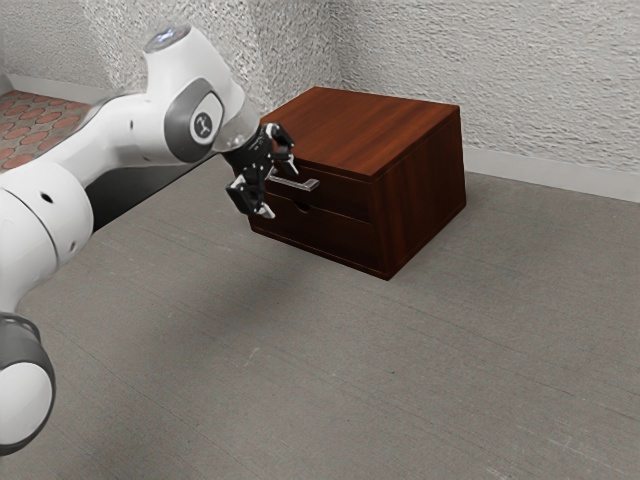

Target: Pull the drawer handle with one arm to open the drawer

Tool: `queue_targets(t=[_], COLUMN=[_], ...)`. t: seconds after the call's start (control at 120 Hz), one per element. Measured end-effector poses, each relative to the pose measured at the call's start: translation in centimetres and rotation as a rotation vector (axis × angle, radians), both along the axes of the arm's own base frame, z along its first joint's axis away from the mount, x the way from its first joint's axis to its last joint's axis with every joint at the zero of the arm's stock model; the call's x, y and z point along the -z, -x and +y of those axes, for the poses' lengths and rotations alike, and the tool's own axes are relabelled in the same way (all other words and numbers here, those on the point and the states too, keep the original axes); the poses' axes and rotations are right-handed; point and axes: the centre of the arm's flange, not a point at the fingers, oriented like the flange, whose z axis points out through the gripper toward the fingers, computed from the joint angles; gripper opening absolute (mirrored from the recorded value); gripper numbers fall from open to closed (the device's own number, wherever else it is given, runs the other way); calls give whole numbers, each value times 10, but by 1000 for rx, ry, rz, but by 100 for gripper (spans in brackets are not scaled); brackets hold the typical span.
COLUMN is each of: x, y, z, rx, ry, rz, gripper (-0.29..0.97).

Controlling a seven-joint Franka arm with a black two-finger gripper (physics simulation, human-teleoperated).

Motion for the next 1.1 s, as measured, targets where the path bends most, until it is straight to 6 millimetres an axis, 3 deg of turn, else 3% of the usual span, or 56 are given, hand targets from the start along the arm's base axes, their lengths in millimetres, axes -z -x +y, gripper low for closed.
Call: queue_targets(t=[0.208, 0.667, 1.1], x=[1, 6, 4], y=[0, 4, 23], z=[7, 7, 7], rx=[1, 9, 5], ry=[-6, 8, 8], rz=[-10, -2, 23], gripper=[67, 39, 23])
